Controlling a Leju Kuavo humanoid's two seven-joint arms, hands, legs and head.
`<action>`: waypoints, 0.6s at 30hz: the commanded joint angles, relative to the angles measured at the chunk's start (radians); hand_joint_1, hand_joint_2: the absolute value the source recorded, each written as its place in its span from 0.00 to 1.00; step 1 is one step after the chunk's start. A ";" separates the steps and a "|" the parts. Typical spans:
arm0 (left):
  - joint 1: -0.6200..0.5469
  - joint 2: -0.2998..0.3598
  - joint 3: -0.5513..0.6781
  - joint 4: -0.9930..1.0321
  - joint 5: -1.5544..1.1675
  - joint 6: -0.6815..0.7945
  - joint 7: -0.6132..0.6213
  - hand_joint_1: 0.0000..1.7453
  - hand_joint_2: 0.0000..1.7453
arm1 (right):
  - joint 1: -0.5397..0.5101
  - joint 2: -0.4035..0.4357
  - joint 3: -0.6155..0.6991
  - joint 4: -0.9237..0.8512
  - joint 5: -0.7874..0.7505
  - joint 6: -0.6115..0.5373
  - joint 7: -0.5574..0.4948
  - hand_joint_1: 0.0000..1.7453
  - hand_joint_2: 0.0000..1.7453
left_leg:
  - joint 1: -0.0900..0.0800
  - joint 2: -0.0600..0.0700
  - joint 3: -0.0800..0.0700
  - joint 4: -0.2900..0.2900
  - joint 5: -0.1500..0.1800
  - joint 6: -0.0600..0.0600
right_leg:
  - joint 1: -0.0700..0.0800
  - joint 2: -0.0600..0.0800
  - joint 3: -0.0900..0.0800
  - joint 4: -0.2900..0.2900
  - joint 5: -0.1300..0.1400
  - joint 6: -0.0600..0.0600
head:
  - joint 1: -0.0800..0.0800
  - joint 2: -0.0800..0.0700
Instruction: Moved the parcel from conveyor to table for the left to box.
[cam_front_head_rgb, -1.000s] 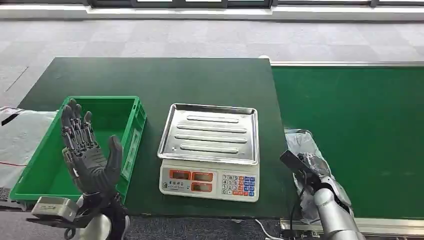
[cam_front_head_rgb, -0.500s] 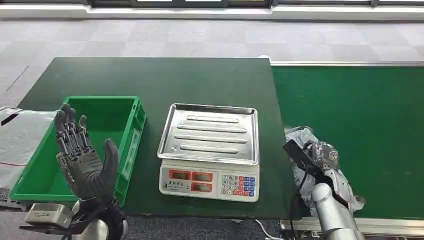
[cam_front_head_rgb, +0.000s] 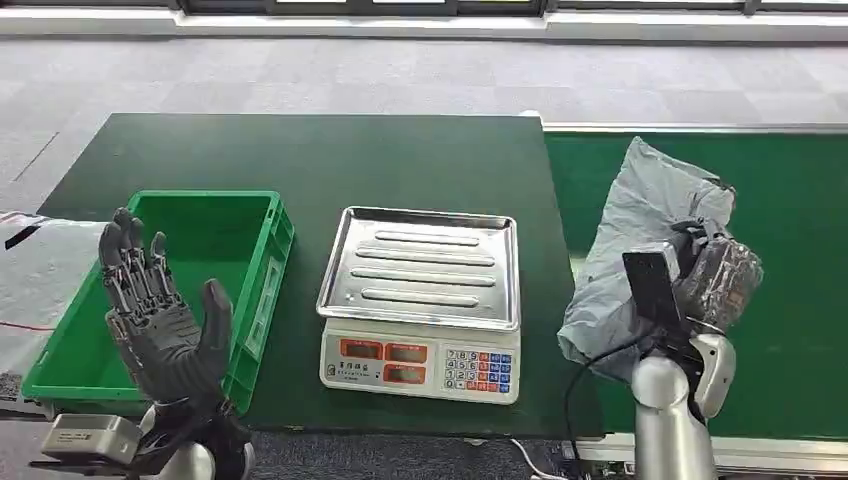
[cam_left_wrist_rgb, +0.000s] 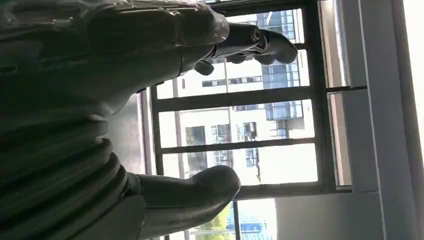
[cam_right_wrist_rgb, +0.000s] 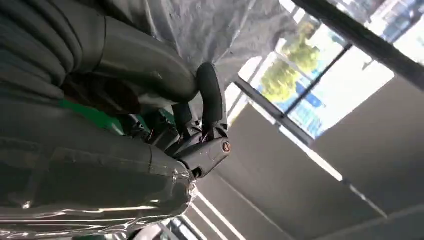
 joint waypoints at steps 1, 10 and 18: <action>-0.042 -0.020 0.027 0.071 -0.007 -0.013 0.003 0.00 1.00 | -0.045 0.083 0.058 -0.097 -0.008 -0.104 -0.022 1.00 1.00 | 0.000 0.003 0.001 -0.001 0.000 0.000 | 0.000 0.002 0.000 0.000 0.001 0.000 | 0.000 0.000; -0.086 -0.006 -0.025 0.127 -0.003 -0.007 0.003 0.00 1.00 | -0.222 0.086 0.253 0.159 0.041 -0.011 0.032 1.00 1.00 | 0.000 0.006 0.003 -0.001 0.001 -0.001 | 0.001 0.005 0.000 -0.001 0.002 -0.001 | 0.000 0.000; -0.126 0.002 -0.051 0.179 -0.014 -0.020 0.003 0.00 1.00 | -0.383 0.132 0.357 0.456 0.096 0.020 0.064 1.00 1.00 | 0.000 0.007 0.004 -0.002 0.002 -0.001 | 0.001 0.007 0.002 -0.002 0.003 -0.001 | 0.000 0.000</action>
